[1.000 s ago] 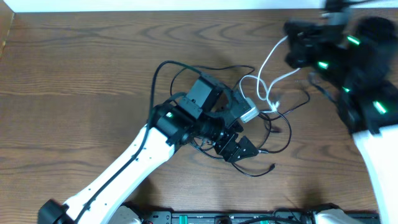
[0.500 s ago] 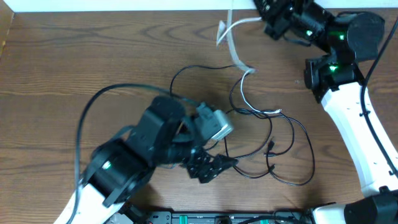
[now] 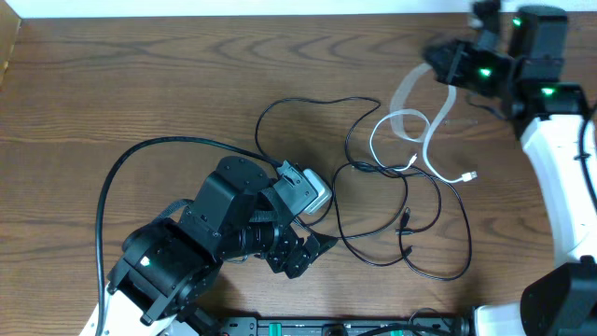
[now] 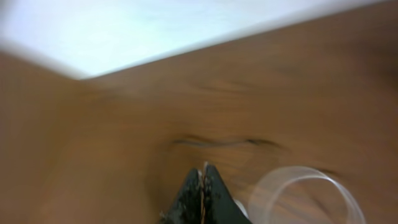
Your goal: Untangle cables
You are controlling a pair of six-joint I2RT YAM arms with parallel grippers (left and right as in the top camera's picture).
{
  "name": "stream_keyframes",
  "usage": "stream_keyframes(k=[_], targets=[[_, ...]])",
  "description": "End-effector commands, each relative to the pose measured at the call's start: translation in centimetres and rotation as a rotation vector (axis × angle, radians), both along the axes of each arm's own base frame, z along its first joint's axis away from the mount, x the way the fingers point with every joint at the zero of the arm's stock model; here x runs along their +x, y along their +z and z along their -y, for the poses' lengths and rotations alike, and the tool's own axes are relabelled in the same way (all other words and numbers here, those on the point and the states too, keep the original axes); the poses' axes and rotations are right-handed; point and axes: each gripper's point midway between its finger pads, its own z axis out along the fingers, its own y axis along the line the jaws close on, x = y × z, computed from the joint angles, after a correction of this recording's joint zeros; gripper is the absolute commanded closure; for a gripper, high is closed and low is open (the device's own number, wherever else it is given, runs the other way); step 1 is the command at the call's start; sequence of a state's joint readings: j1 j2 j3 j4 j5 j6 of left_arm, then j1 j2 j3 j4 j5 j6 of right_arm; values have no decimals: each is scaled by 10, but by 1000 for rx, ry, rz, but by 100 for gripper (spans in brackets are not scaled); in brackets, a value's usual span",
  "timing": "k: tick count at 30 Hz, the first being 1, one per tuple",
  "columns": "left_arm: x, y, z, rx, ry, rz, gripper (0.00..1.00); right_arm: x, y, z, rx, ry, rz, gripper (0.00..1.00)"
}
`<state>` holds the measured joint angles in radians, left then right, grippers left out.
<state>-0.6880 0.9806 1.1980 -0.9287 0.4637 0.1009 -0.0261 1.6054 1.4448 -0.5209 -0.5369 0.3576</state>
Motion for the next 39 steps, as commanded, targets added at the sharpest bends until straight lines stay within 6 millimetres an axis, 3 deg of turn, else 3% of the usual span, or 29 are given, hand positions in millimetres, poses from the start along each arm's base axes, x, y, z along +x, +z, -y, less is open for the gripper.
stream_keyframes(k=[1,3,5,8,12,19,23,25,26,31,39], targets=[[2,0,-2,4,17,0,16,-2,-26,98,-325,-330,-84,99],[2,-1,-1,7,17,-2,16,-15,-37,132,-390,-429,-159,99],[3,-2,-1,10,17,-7,16,-25,-43,151,-400,-474,-203,99],[5,-6,1,19,17,-18,16,-31,-46,157,-331,-465,-231,99],[8,-12,3,35,17,-38,16,-38,-50,133,-242,-333,-255,99],[11,-20,6,55,17,-62,16,-75,-79,110,-271,-299,-452,99],[11,-20,6,54,16,-61,16,-90,-96,77,-285,-184,-511,99],[11,-20,6,54,17,-61,16,-95,-107,60,-314,-111,-522,93],[11,-20,6,54,16,-62,15,-98,-121,42,-350,-32,-522,88],[10,-19,7,50,11,-65,16,-93,-153,19,-397,36,-543,99],[10,-19,7,51,12,-65,15,-77,-208,16,-364,-17,-646,99]])
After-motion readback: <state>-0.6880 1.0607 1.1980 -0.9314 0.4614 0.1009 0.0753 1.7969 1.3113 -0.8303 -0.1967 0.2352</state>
